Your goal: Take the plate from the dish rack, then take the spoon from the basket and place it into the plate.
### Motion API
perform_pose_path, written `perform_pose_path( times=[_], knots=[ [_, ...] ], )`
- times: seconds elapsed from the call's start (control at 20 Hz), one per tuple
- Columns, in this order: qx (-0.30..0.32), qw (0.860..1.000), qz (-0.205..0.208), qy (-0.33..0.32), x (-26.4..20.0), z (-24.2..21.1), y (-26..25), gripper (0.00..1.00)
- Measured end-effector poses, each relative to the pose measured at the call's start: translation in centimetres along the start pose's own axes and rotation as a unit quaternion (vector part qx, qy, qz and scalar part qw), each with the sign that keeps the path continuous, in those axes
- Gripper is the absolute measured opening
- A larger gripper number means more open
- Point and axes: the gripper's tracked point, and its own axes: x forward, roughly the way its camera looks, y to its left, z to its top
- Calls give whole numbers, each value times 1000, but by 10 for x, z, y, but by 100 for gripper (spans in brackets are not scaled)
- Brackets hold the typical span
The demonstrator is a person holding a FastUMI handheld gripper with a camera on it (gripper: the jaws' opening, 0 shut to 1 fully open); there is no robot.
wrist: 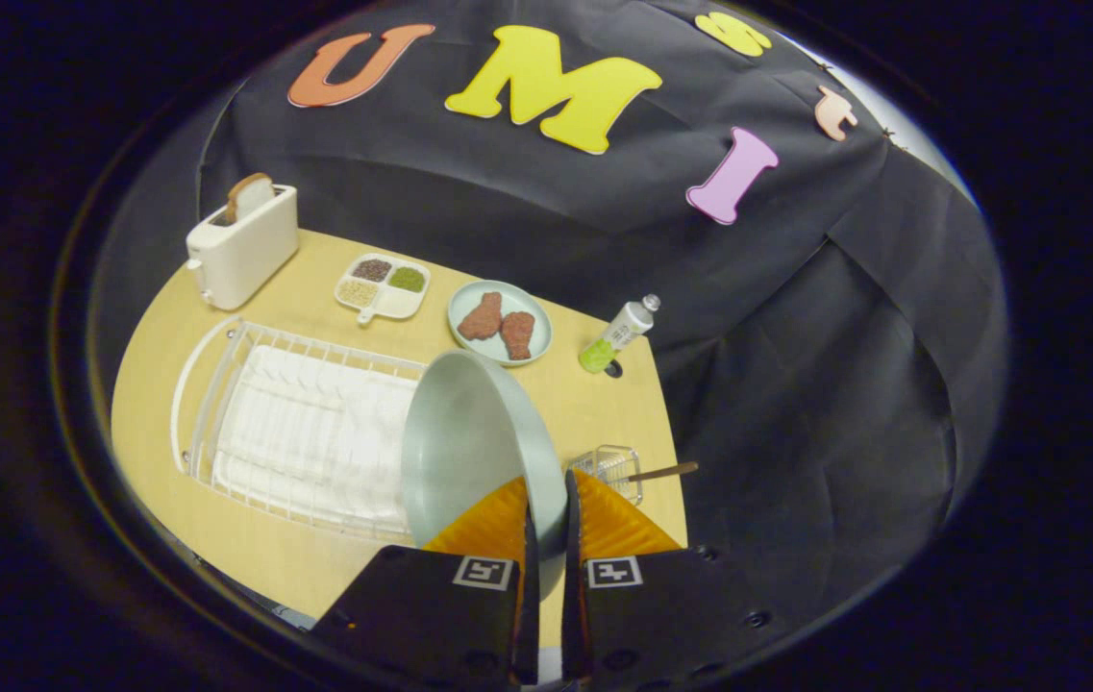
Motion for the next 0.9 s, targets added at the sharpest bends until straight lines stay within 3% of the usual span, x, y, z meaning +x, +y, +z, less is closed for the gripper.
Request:
perform_pose_path(
  times=[0.25, 0.5, 0.7, 0.9],
  knots=[
    [50, 992, 110, -42, -13, -64, 24, 14],
    [117, 961, 247, -39, -3, -157, 64, 14],
    [152, 952, 262, -40, 25, -209, 73, 15],
    [157, 954, 253, -35, 53, -238, 70, 15]
  ],
)
